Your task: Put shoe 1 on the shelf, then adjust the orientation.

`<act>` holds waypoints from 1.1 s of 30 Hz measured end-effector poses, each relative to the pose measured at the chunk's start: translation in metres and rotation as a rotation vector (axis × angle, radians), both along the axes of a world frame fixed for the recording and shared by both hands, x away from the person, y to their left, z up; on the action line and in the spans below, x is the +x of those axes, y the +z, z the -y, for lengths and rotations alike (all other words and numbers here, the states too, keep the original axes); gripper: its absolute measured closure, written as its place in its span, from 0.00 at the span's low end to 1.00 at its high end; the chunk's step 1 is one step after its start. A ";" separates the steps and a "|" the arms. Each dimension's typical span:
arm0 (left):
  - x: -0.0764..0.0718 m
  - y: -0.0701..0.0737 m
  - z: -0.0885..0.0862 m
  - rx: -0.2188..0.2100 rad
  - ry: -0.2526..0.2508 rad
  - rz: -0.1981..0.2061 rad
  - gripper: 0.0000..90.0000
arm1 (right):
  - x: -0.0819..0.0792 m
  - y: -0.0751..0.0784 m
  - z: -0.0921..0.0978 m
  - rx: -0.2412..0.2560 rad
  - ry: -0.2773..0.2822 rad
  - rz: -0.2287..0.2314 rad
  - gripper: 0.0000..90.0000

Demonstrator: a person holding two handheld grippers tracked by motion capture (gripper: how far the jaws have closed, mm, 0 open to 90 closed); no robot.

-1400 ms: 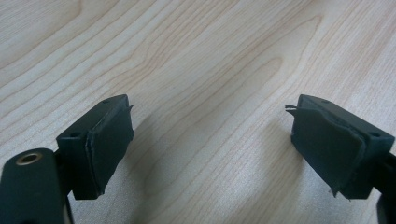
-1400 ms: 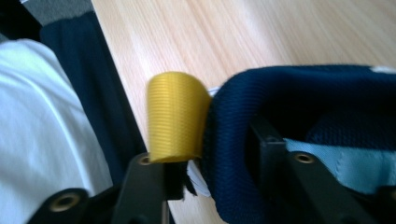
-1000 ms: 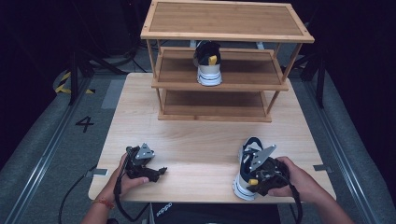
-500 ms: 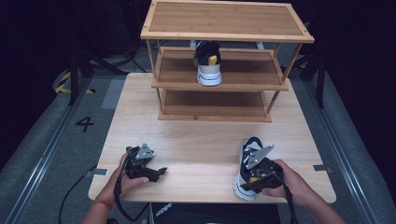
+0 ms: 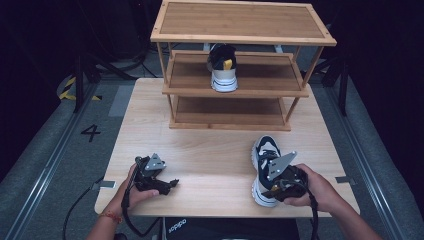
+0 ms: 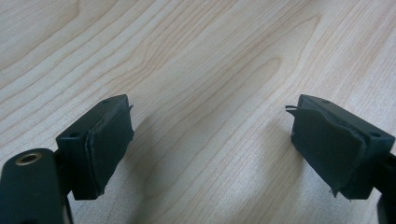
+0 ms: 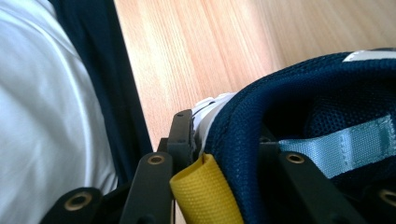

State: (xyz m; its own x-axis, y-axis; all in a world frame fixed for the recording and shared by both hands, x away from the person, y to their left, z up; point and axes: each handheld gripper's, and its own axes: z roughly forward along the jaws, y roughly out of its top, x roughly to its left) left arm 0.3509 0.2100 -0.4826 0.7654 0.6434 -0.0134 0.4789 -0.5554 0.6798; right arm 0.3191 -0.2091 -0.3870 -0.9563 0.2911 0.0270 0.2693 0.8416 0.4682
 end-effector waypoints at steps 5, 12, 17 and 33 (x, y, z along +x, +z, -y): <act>0.001 0.000 0.000 0.003 -0.006 0.001 0.14 | 0.002 0.015 0.007 0.003 0.020 0.030 0.76; 0.001 0.000 0.000 0.005 -0.002 0.001 0.14 | 0.006 0.051 0.018 -0.009 0.033 0.108 0.76; 0.001 0.000 0.000 0.005 -0.001 0.001 0.14 | 0.014 0.080 0.016 -0.015 0.059 0.159 0.76; 0.000 0.000 0.000 0.005 0.000 0.002 0.14 | 0.082 0.165 -0.014 -0.060 0.143 0.323 0.76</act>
State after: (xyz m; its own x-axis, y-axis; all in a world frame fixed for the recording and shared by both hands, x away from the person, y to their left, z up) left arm 0.3513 0.2096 -0.4823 0.7657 0.6432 -0.0089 0.4776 -0.5592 0.6777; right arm 0.4013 -0.1948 -0.2218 -0.9439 0.1456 -0.2963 -0.0068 0.8886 0.4585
